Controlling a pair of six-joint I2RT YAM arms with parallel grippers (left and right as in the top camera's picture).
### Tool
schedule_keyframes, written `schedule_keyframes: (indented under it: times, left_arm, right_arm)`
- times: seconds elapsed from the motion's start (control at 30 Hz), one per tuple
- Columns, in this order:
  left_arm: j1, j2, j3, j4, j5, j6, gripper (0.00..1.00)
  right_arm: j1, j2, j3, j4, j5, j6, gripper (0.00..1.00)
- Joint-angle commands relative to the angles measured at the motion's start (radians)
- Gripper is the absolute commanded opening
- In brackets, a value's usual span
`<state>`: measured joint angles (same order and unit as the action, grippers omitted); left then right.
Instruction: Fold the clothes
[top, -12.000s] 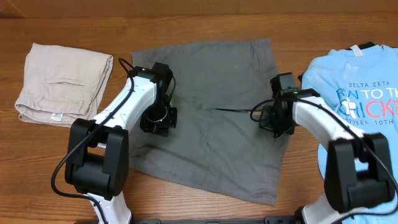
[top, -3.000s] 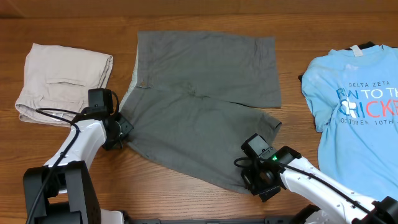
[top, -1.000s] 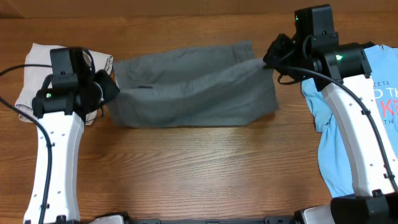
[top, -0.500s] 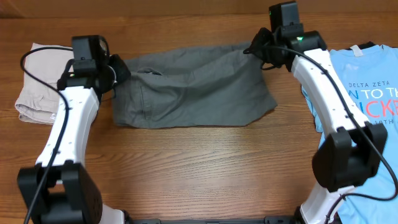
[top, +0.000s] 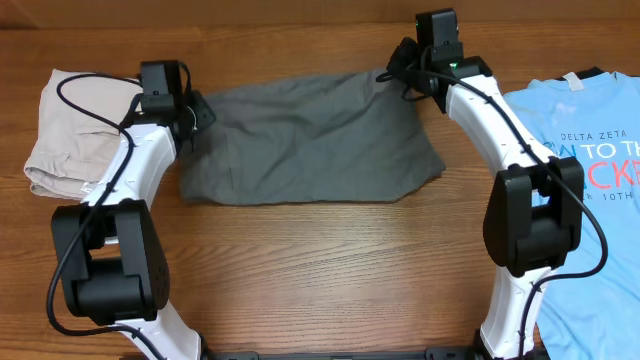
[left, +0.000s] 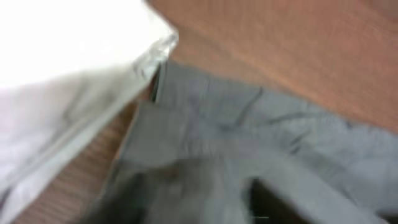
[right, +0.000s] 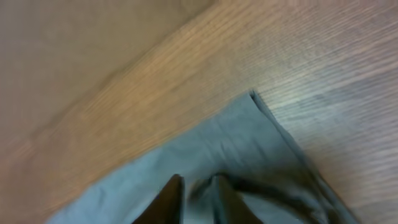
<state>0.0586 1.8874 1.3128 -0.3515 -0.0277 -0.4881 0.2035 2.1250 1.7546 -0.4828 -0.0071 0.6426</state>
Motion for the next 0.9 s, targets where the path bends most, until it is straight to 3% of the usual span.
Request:
schedule_keyframes:
  times: [0.0,0.03,0.13,0.27,0.3,0.37,0.43,0.47,0.5,0.63,0.7,0.87]
  left_arm:
    - [0.0,-0.004,0.06,0.001,-0.003,0.101,1.0]
    - [0.0,-0.006,0.08,-0.021,0.021,0.14,1.0]
    - [-0.002,-0.023,0.161,-0.137,0.037,0.182,1.0]
    - [-0.019,-0.063,0.261,-0.325,0.105,0.182,1.0]
    - [-0.027,-0.074,0.274,-0.36,0.132,0.182,0.93]
    - [-0.048,-0.093,0.28,-0.411,0.181,0.181,0.65]
    - [-0.074,-0.097,0.28,-0.454,0.214,0.18,0.32]
    - [-0.088,-0.094,0.279,-0.478,0.212,0.17,0.16]
    - [-0.102,-0.089,0.279,-0.503,0.212,0.167,0.07]
    - [-0.144,-0.083,0.279,-0.607,0.209,0.167,0.04]
    - [-0.156,-0.084,0.279,-0.647,0.209,0.167,0.16]
    - [-0.164,-0.084,0.279,-0.717,0.209,0.171,0.26]
  right_arm:
    - [-0.002,-0.015,0.028,0.047,-0.006,-0.086,0.59]
    - [-0.002,-0.021,0.029,0.056,-0.02,-0.126,0.67]
    - [-0.002,-0.053,0.043,0.036,-0.024,-0.207,0.75]
    - [-0.002,-0.128,0.062,-0.069,-0.037,-0.255,0.74]
    - [-0.001,-0.148,0.062,-0.105,-0.055,-0.255,0.67]
    - [-0.001,-0.183,0.062,-0.188,-0.086,-0.255,0.46]
    - [-0.001,-0.206,0.062,-0.295,-0.087,-0.255,0.12]
    - [-0.002,-0.209,0.062,-0.351,-0.087,-0.255,0.04]
    - [-0.003,-0.209,0.062,-0.408,-0.088,-0.254,0.04]
    - [-0.003,-0.194,0.014,-0.573,-0.088,-0.256,0.04]
    - [-0.002,-0.185,-0.037,-0.568,-0.089,-0.275,0.04]
    - [-0.004,-0.165,-0.207,-0.45,-0.082,-0.3,0.04]
